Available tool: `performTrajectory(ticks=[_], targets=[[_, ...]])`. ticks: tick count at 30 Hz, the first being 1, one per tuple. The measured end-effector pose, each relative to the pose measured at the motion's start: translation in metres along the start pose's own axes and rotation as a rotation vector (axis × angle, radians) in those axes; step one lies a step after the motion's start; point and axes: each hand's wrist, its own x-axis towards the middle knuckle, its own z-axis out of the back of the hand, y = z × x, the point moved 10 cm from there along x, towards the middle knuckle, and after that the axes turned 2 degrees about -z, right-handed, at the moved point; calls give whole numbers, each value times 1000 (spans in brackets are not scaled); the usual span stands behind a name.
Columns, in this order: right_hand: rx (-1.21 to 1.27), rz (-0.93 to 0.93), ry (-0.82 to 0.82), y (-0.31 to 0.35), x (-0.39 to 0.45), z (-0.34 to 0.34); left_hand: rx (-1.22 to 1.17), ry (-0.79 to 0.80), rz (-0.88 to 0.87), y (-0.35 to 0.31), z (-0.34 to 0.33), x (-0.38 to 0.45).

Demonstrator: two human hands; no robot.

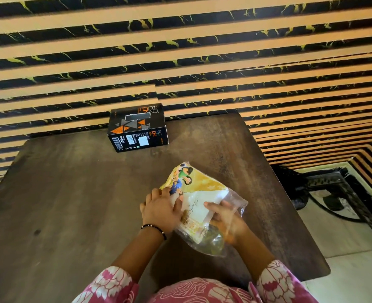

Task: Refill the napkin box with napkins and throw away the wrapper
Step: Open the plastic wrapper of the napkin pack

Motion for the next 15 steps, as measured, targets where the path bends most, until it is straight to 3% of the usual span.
performTrajectory(ticks=[6, 9, 12, 15], targets=[[-117, 110, -103, 2, 14, 16, -179, -50, 175, 20, 10, 4], [-247, 30, -105, 3, 9, 11, -249, 86, 313, 48, -7, 15], [-284, -82, -74, -3, 11, 16, -310, 170, 255, 48, -10, 21], [-246, 51, 19, 10, 6, 9, -377, 174, 186, 39, -4, 18]])
